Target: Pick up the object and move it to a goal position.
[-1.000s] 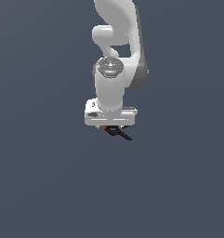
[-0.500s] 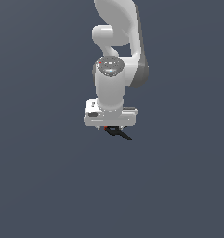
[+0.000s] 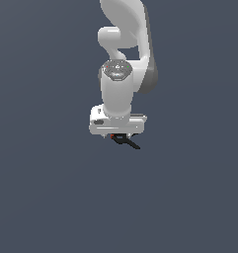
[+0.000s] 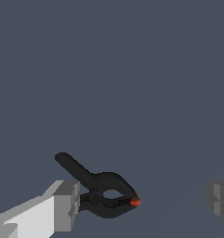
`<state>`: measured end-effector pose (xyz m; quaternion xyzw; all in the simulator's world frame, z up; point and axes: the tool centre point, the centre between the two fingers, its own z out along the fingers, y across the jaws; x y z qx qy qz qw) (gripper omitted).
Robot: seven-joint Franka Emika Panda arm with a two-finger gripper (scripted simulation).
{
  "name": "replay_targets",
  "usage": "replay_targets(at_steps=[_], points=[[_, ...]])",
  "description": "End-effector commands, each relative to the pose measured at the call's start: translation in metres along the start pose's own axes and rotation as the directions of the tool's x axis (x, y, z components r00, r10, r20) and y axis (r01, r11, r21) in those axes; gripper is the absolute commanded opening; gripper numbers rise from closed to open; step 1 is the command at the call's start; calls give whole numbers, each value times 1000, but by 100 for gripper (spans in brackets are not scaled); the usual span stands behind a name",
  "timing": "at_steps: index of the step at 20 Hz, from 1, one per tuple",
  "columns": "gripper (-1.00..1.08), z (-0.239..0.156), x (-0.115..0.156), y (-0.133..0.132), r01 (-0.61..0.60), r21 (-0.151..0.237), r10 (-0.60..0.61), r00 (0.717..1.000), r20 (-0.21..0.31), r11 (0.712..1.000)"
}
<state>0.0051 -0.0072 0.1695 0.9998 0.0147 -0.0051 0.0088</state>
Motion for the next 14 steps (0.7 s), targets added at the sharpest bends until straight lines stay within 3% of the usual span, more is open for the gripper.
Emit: replay_targets(at_steps=[1, 9, 14], points=[[100, 1, -1, 0, 12, 0, -12, 1000, 0, 1000], [100, 11, -6, -2, 116, -4, -116, 993, 2, 993], [100, 20, -13, -5, 225, -6, -225, 974, 3, 974]])
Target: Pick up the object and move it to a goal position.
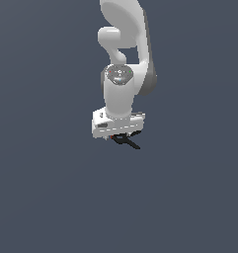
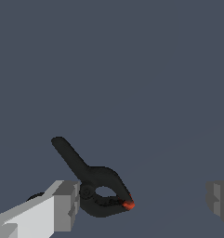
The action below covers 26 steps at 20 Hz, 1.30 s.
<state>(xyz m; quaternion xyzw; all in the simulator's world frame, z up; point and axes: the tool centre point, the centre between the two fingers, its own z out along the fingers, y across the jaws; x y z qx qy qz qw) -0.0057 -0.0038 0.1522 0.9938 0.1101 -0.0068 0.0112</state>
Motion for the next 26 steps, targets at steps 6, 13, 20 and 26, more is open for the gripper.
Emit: replay_targets(at_steps=[6, 13, 20, 26], points=[[100, 18, -11, -8, 210, -3, -210, 978, 2, 978], [100, 35, -23, -17, 414, -4, -414, 910, 2, 910], [100, 50, -35, -28, 601, -3, -601, 799, -2, 799], [100, 63, -46, -38, 740, -2, -740, 673, -7, 673]])
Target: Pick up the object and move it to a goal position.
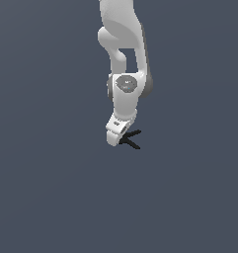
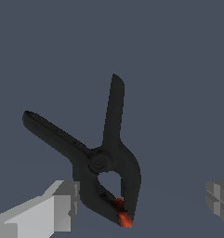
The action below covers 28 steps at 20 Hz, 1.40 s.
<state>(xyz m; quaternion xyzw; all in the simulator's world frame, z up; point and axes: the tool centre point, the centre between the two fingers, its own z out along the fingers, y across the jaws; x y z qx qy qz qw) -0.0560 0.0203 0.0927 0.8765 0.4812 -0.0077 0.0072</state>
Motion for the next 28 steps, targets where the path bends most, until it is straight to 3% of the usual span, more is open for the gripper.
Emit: replay_targets(at_steps=[1, 13, 19, 28], points=[[100, 5, 0, -6, 80, 0, -80, 997, -3, 997], [100, 20, 0, -30, 343, -2, -343, 939, -18, 939], [100, 23, 0, -34, 389, -3, -388, 921, -21, 921], [100, 34, 0, -35, 388, -3, -388, 921, -20, 922]])
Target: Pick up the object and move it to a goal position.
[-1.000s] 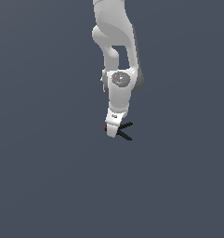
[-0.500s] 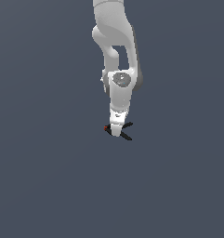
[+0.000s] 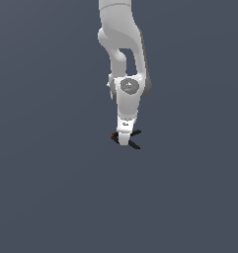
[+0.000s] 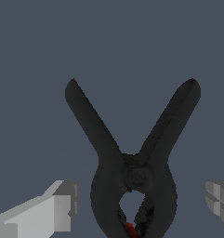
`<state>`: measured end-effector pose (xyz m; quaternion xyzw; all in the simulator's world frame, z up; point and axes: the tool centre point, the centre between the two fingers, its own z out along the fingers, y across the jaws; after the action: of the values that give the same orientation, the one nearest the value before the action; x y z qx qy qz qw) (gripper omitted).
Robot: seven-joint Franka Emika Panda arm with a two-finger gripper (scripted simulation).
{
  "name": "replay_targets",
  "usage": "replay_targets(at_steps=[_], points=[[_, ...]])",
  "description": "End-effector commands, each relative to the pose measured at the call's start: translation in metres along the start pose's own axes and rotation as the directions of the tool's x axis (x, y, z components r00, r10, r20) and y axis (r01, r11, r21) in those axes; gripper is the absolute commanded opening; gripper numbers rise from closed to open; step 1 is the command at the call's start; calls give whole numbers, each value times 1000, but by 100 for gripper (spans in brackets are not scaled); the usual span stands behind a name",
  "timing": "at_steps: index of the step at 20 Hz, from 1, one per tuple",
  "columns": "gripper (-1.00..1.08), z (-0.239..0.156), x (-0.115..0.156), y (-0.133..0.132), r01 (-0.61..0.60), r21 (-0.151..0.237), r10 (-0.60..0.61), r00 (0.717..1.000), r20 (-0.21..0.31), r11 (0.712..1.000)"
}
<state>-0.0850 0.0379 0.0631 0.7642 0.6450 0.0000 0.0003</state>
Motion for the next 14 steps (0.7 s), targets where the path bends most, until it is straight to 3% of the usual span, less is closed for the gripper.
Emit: replay_targets(at_steps=[1, 13, 14], points=[[100, 8, 0, -1, 1, 1, -1, 1000, 0, 1000], [100, 44, 0, -1, 5, 1, -5, 1000, 0, 1000], [-100, 44, 0, -1, 5, 1, -5, 1000, 0, 1000]])
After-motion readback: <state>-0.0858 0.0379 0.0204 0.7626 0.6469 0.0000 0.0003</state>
